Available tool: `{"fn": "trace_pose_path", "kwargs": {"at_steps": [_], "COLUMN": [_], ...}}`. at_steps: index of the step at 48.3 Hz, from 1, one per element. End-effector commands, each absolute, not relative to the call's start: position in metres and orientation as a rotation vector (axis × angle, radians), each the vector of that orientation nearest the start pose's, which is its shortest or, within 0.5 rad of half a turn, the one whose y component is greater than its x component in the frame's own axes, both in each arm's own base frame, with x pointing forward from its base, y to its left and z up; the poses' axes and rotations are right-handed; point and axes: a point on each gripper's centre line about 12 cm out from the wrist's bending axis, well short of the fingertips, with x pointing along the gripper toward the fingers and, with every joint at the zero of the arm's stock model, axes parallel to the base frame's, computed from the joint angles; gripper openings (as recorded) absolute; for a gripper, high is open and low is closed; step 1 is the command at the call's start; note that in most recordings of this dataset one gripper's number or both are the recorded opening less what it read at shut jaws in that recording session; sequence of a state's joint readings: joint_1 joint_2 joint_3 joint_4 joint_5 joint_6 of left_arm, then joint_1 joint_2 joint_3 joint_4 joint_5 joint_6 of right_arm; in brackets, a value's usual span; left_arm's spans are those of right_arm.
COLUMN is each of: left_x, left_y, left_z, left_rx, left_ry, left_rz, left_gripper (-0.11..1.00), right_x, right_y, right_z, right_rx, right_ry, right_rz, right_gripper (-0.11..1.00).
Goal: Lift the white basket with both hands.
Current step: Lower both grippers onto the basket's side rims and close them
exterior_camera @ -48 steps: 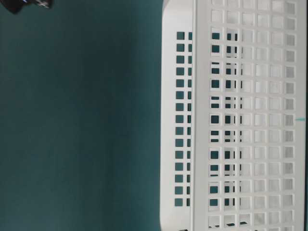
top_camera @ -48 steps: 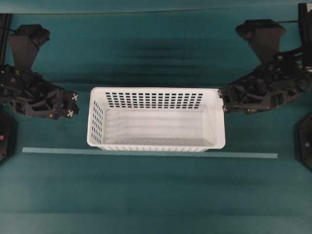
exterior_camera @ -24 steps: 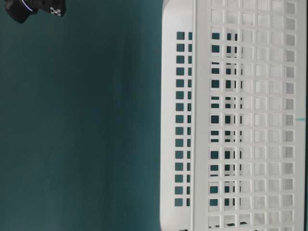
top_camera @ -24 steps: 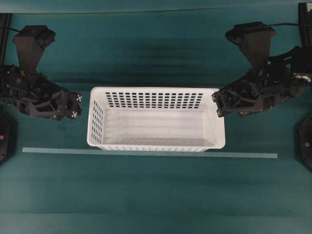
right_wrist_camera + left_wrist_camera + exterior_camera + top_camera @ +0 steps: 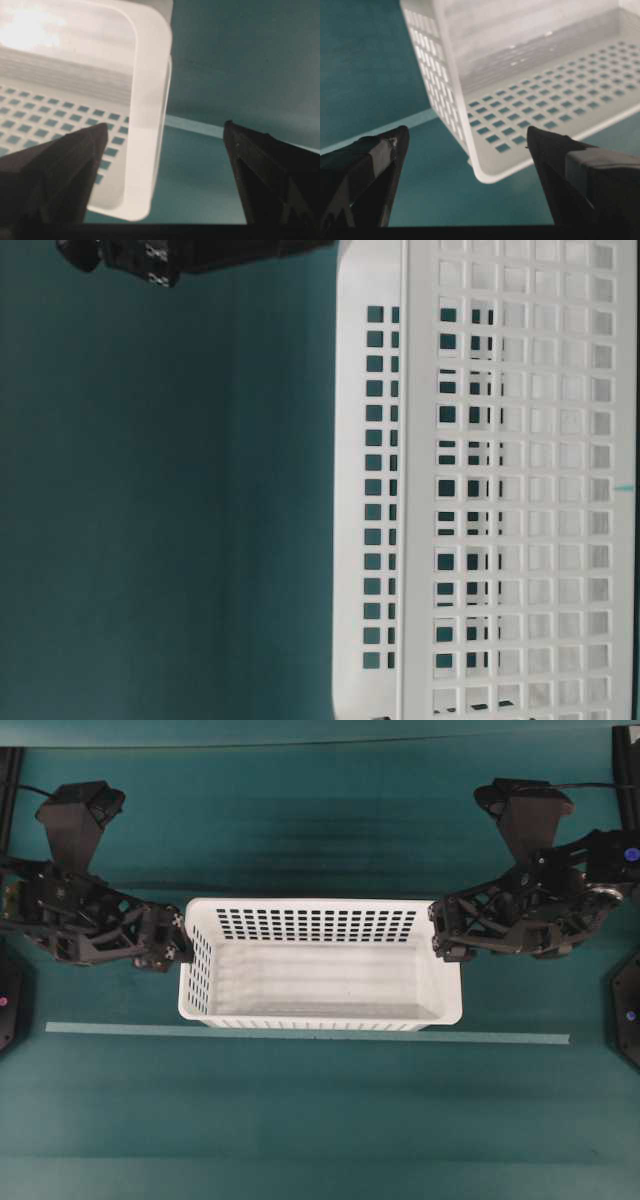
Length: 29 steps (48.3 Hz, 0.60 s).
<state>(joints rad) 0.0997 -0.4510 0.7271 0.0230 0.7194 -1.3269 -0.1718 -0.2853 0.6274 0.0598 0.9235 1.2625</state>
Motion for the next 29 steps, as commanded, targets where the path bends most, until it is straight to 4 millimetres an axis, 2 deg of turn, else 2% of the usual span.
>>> {"fn": "trace_pose_path", "kwargs": {"at_steps": [1,10,29], "left_x": [0.280,0.284,0.302], "left_y": [0.030,0.030,0.031], "left_z": [0.233,0.208,0.169], "left_rx": [-1.246,-1.275,-1.269], "left_ry": [0.787,0.814,0.851], "left_rz": [0.763,0.814,0.840], "left_gripper": [0.97,0.96,0.96], "right_x": [0.296,0.304,0.323], "right_y": [-0.046,-0.044,-0.034], "right_z": [0.208,0.189,0.146], "right_rx": [1.274,1.318,1.288], "right_ry": [1.016,1.024,1.058], "right_rz": [-0.954,-1.015,-1.011], "right_gripper": [0.91,0.91,0.91]}}
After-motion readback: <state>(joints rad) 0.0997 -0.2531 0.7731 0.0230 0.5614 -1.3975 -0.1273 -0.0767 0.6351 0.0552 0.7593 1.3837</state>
